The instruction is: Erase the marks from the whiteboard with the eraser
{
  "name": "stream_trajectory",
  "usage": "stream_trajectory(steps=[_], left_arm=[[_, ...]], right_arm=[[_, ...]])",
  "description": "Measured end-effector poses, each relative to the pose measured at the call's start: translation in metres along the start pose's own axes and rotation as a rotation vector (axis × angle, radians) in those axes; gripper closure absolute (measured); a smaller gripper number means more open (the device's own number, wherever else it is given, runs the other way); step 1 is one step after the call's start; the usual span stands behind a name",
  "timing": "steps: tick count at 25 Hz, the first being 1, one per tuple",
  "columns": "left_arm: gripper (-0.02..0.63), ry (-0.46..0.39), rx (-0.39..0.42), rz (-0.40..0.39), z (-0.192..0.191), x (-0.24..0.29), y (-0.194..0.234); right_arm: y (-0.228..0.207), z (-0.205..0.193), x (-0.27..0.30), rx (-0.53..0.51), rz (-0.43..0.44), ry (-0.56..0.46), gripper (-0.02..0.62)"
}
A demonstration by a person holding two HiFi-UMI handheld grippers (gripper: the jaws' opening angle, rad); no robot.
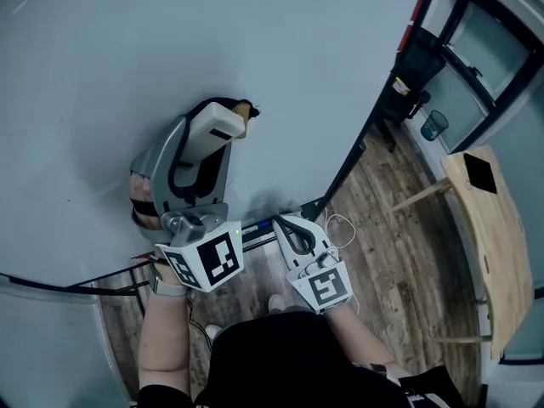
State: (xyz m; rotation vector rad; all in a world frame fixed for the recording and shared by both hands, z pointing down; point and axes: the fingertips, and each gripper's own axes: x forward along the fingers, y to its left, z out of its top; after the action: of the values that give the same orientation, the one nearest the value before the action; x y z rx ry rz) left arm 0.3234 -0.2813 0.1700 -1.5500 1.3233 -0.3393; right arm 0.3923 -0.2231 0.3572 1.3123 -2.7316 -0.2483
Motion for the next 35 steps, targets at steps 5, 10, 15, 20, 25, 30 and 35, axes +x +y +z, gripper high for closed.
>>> stream_trajectory(steps=[5,10,15,20,25,30,35], left_arm=[[0.337,0.021,-0.008,0.003,-0.065,-0.063,0.049],[0.337,0.033,0.0,-0.007,-0.117,-0.11,0.082],[0.337,0.065,-0.007,-0.01,-0.165,-0.155,0.114],[0.337,0.114,-0.034,0.013,-0.213,-0.199,0.141],[0.337,0.189,-0.08,0.05,-0.254,-0.235,0.165],[0.337,0.318,-0.147,0.087,-0.301,-0.275,0.185],[0.337,0.456,-0.203,0.13,-0.33,-0.303,0.184]], right_arm=[[0.092,0.017,0.049,-0.014,0.077,-0.016,0.569],[0.161,0.028,0.085,-0.027,0.141,-0.024,0.569],[0.219,0.035,0.115,-0.028,0.185,-0.029,0.569],[0.271,0.035,0.137,-0.03,0.23,-0.034,0.569],[0.308,0.035,0.153,-0.028,0.269,-0.036,0.569],[0.344,0.037,0.171,-0.026,0.316,-0.039,0.569],[0.36,0.04,0.177,-0.031,0.374,-0.043,0.569]])
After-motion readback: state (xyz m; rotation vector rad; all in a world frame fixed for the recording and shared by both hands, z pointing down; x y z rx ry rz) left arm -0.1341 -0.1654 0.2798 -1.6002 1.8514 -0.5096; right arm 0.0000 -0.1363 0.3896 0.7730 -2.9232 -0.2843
